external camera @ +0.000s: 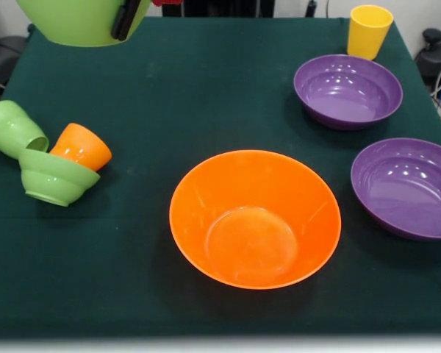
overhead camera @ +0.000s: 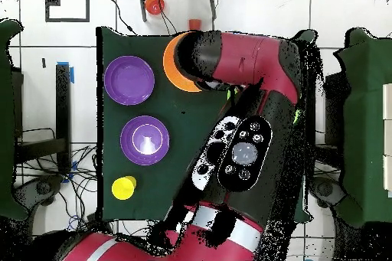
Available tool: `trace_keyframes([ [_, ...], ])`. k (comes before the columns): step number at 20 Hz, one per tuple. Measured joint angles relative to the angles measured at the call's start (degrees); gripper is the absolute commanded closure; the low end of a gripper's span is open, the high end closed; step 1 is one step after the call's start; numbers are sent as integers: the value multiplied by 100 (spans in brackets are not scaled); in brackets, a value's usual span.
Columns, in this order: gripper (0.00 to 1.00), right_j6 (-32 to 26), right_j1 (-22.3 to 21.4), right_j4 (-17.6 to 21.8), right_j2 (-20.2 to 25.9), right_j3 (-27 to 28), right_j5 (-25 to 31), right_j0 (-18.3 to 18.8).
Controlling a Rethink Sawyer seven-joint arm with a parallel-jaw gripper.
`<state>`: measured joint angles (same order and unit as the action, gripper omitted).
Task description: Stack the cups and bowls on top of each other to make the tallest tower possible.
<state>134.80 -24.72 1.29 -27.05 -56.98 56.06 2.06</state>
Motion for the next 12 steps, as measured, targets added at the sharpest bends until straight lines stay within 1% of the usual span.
trace_keyframes([
  [7,100,0,162,1,19,261,-1,50],
  [12,100,0,423,1,16,583,1,40],
])
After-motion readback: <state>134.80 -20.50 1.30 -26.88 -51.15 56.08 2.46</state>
